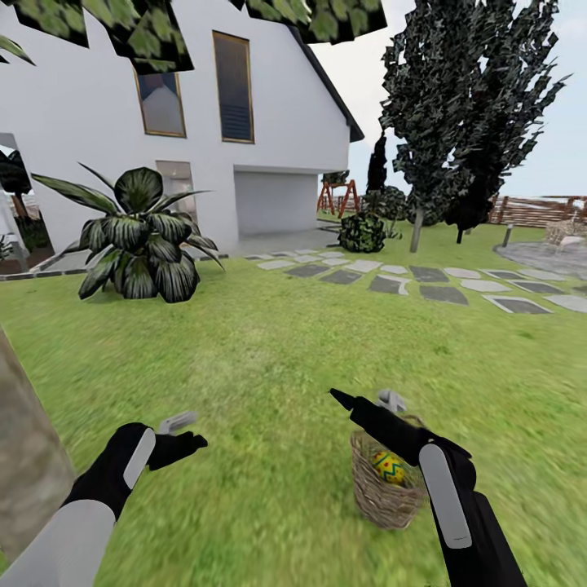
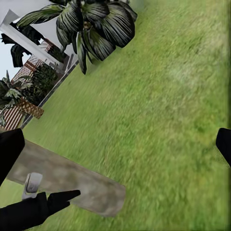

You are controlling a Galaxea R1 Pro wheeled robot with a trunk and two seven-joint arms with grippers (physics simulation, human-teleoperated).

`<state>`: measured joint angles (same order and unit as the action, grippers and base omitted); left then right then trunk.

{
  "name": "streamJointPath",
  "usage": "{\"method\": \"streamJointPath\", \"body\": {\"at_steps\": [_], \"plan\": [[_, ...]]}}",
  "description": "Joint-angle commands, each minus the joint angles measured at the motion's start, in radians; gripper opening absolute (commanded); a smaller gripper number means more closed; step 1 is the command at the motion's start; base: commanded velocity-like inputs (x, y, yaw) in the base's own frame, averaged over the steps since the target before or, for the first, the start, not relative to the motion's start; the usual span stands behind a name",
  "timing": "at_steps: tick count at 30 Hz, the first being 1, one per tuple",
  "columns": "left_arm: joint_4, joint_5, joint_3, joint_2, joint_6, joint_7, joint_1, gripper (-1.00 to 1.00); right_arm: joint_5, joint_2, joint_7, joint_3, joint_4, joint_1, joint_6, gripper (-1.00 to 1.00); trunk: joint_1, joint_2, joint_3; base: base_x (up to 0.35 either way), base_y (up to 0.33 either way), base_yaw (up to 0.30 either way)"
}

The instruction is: Take the three Easter eggs out of the wicker basket on the lawn in the garden, then place them on the lawn next to a single tree (choose any tree) so that all three eggs are next to the same tree and none are left in the basket.

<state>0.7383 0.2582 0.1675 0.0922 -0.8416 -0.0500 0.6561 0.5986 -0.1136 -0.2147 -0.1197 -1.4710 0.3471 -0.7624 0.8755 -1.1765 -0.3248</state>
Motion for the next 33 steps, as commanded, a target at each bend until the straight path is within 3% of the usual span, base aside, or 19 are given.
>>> {"method": "streamJointPath", "body": {"at_steps": [1,15,33], "plan": [[0.001,-0.003,0.003,0.000,-0.005,-0.005,0.000,1.00,-0.003,-0.001,-0.006,-0.003,0.000,0.001,-0.006,1.00,-0.004,0.006,0.003,0.000,0.000,-0.203],[0.001,-0.003,0.002,0.000,-0.004,-0.005,0.000,1.00,-0.003,-0.001,-0.006,-0.014,0.000,0.001,-0.007,1.00,-0.058,0.104,0.064,0.000,0.000,-0.203],[0.001,-0.002,-0.001,0.000,-0.001,-0.007,0.000,1.00,-0.003,0.000,-0.006,-0.056,0.024,0.001,-0.006,1.00,-0.058,0.104,0.086,0.000,-0.007,-0.203]]}}
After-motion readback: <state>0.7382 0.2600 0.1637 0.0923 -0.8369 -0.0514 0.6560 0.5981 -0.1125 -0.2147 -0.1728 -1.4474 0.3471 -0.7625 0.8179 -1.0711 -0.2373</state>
